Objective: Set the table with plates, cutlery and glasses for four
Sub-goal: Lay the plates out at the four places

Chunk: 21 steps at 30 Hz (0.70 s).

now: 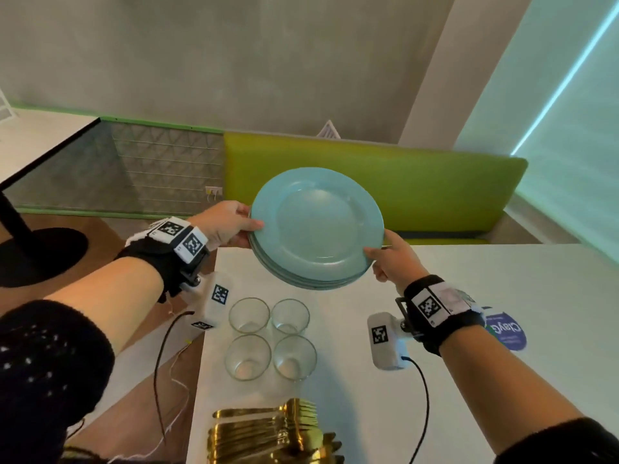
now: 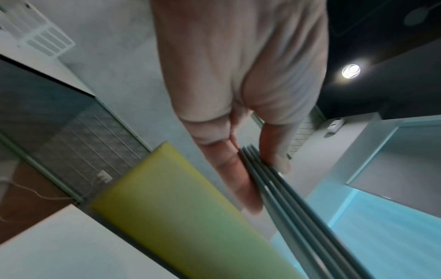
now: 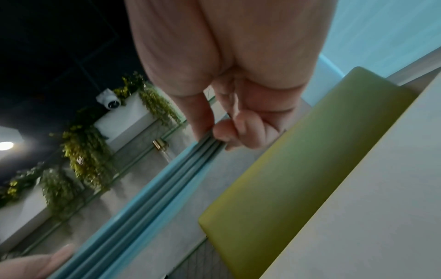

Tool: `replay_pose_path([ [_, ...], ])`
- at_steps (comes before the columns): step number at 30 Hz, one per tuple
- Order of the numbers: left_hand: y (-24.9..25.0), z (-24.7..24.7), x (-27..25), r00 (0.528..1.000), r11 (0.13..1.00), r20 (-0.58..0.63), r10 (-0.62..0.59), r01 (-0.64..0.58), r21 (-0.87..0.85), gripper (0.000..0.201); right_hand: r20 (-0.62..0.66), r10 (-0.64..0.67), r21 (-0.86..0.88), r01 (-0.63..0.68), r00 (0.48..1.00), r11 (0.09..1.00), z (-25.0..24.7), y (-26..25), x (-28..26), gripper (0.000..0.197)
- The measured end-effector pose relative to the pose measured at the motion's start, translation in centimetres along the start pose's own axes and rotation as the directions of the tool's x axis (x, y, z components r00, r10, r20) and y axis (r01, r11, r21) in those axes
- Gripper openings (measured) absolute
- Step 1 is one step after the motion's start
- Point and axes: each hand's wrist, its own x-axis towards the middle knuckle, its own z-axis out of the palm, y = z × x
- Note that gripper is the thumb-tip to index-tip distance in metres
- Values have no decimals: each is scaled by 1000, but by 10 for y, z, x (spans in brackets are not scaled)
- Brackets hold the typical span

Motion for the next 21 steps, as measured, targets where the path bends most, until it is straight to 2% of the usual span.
replay_pose_path([
  [2, 2, 16, -23, 999, 999, 49, -7, 10, -45, 20, -71, 16, 70, -11, 997, 997, -15, 3, -32, 46],
  [5, 3, 45, -56, 996, 992, 91, -4, 15, -123, 11, -162, 58, 173, -29, 985, 984, -36, 12, -78, 45],
  [11, -13, 113, -105, 972, 959, 234, -11, 77, -274, 29, -283, 197, 364, -85, 939, 928, -79, 46, -152, 27],
  [17, -31, 182, -133, 977, 923, 207, -53, 127, -364, 31, -293, 287, 505, -107, 912, 856, -116, 84, -195, 14],
  [19, -37, 199, -133, 977, 923, 203, -68, 139, -358, 35, -303, 331, 547, -121, 894, 828, -124, 91, -203, 25],
  [21, -43, 213, -129, 976, 929, 204, -80, 147, -341, 41, -304, 370, 579, -138, 878, 804, -132, 99, -208, 27],
])
